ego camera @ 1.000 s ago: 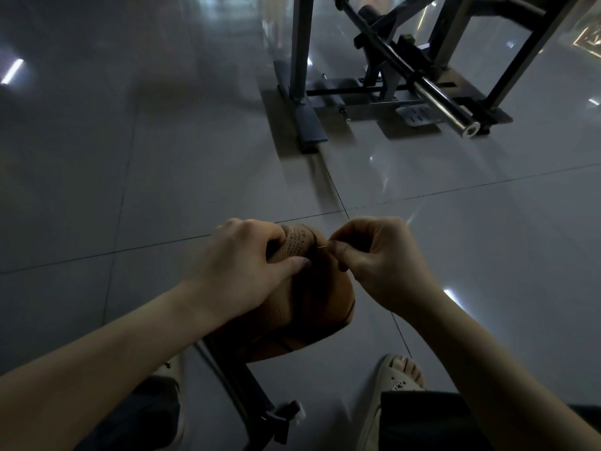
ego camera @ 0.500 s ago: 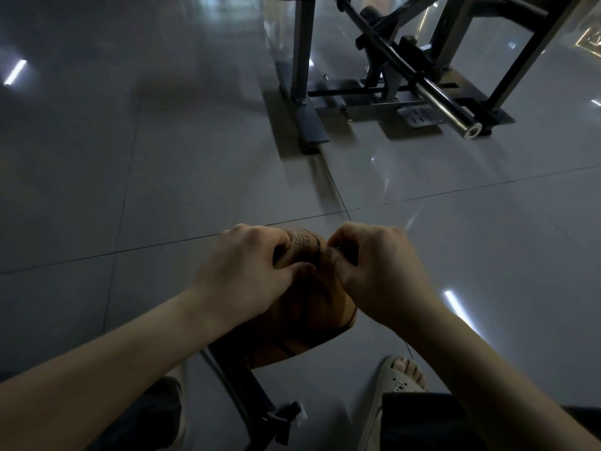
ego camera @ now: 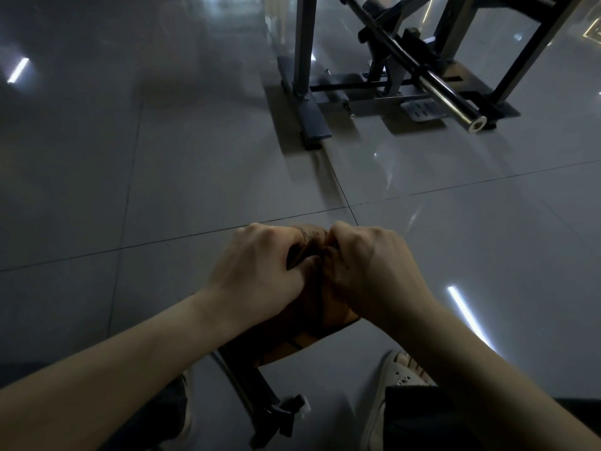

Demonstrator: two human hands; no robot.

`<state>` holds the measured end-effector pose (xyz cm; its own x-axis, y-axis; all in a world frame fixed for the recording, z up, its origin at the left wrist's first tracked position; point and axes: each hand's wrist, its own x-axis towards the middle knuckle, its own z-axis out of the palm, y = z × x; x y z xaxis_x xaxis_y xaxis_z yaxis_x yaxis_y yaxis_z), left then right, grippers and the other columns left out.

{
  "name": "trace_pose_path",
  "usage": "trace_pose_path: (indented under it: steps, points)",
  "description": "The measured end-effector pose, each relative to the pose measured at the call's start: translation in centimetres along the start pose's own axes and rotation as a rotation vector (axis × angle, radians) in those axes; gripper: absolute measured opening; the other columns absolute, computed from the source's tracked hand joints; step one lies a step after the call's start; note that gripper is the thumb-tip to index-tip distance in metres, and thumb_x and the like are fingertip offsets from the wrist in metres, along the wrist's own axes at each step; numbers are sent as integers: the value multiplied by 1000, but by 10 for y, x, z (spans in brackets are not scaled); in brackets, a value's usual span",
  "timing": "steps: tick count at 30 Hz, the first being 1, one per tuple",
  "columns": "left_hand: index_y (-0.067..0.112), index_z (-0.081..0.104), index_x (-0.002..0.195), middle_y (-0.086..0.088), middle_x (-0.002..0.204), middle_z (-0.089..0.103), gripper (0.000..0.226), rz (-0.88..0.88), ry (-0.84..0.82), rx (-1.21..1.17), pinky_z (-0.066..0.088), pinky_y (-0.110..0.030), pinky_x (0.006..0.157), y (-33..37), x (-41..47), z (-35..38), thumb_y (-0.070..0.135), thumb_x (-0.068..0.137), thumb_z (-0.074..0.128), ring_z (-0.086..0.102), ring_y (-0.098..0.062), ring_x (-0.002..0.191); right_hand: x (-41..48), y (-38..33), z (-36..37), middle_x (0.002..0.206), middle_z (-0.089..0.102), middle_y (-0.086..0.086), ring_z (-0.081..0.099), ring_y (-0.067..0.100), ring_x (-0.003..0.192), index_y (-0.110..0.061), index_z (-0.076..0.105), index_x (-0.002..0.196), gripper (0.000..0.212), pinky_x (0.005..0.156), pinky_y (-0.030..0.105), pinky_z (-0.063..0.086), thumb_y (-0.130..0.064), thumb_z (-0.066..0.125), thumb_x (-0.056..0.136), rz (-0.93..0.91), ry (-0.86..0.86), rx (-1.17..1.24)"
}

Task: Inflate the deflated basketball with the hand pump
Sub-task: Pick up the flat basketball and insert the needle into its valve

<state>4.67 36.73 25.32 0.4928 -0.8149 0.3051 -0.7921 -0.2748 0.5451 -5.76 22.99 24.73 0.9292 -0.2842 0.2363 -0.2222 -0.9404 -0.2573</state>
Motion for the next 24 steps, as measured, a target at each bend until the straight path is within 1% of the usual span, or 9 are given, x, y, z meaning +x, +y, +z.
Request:
trace_pose_path:
  steps: [3,6,8,11,15,17,20,22,24]
  points:
    - [33,49,65,25,52,34,32,3,-57,44,30,-6,50,2,-3,4,17,80,72,43,6,49,-1,-4,5,54,50,-4,34,9,44,-9,61,79,11,44,21,27,-11,72,81,-54,-24,-21]
    - [29,46,63,17,52,40,29,10,-81,27,23,-10,50,-3,-7,6,19,82,66,43,-2,48,0,-1,4,59,49,-7,35,5,47,-14,57,80,12,51,16,26,-17,59,91,-28,-110,75]
    - [18,56,63,9,53,47,24,-2,-86,18,26,-13,50,-8,-8,9,22,85,64,47,-8,49,1,4,5,59,45,-9,40,7,50,-17,51,75,18,50,17,26,-18,54,92,42,-133,163]
    - [15,59,63,3,53,51,26,-50,-77,-1,33,-20,48,-14,-10,13,23,86,67,50,-11,50,1,4,11,61,50,-5,47,11,54,-15,57,74,17,51,20,31,-18,56,91,75,-154,217]
    - [16,67,69,2,57,59,22,-80,-45,-33,43,-32,49,-10,-11,15,31,85,62,56,-12,53,-3,-5,16,62,41,-12,38,7,52,-15,61,86,4,54,19,28,-18,61,89,52,-129,166]
    - [17,69,72,3,59,61,21,-99,-49,-73,46,-36,49,-12,-11,15,32,85,62,57,-12,54,-4,-7,17,66,47,-8,37,10,54,-11,64,98,12,52,20,28,-17,64,88,-2,-109,84]
    - [18,65,67,3,57,58,26,-123,-88,-70,46,-37,50,-15,-9,15,37,84,61,56,-13,54,-5,-4,14,63,43,-17,33,2,49,-13,66,92,5,51,12,23,-15,66,88,-52,-100,180]
    - [15,63,64,0,56,56,33,-160,-125,-23,43,-35,50,-19,-6,15,42,84,60,55,-16,55,-4,1,15,63,49,-17,44,1,53,-18,59,78,13,52,13,34,-16,61,91,34,-135,275]
    - [14,63,65,-1,58,57,36,-199,-155,9,44,-35,52,-21,-4,14,43,86,62,55,-17,56,-3,6,13,72,63,-5,59,7,63,-12,67,84,10,59,26,52,-16,61,92,124,-197,363]
